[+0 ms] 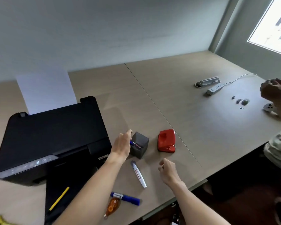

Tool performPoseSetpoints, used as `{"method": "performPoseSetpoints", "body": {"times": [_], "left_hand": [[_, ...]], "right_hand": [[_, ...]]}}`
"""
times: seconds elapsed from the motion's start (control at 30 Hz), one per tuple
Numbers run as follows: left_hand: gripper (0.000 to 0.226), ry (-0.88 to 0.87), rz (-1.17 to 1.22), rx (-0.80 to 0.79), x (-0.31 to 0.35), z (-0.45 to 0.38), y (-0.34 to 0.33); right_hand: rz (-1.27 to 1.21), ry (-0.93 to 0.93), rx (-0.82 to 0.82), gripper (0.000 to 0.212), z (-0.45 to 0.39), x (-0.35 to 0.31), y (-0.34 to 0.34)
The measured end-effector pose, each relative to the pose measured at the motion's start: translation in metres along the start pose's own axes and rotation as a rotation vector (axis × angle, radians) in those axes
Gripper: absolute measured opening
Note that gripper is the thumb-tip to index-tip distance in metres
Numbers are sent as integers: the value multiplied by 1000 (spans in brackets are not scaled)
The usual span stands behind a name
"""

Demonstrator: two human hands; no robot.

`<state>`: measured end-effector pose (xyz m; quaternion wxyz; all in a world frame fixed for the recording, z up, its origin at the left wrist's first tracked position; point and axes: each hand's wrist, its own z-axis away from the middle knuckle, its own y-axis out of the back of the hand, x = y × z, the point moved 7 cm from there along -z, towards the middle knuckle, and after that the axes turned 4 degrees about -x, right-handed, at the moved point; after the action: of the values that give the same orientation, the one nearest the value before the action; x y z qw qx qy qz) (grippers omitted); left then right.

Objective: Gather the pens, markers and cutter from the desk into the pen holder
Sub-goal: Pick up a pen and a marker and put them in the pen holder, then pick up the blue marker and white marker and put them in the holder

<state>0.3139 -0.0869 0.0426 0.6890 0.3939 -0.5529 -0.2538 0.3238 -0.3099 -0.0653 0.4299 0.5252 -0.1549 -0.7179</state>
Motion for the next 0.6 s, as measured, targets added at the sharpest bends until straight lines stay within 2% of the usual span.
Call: {"method": "performPoseSetpoints", "body": {"times": [0.07, 0.2, 0.37, 0.47, 0.6], "left_hand": [[32, -41, -24, -9, -4, 6, -3], [17, -102, 18, -78, -17, 47, -22], [11, 16, -116, -299, -86, 111, -81], [14, 16, -256, -343, -104, 143, -84], [17, -47, -405, -316, -112, 152, -82]], "right_hand": [[-11, -16, -8, 8, 2, 7, -5], [17, 18, -69, 13, 11, 3, -30], [102, -51, -152, 34, 25, -8, -68], [248, 0, -169, 26, 30, -12, -80], [281, 13, -105, 16, 35, -7, -76]]}}
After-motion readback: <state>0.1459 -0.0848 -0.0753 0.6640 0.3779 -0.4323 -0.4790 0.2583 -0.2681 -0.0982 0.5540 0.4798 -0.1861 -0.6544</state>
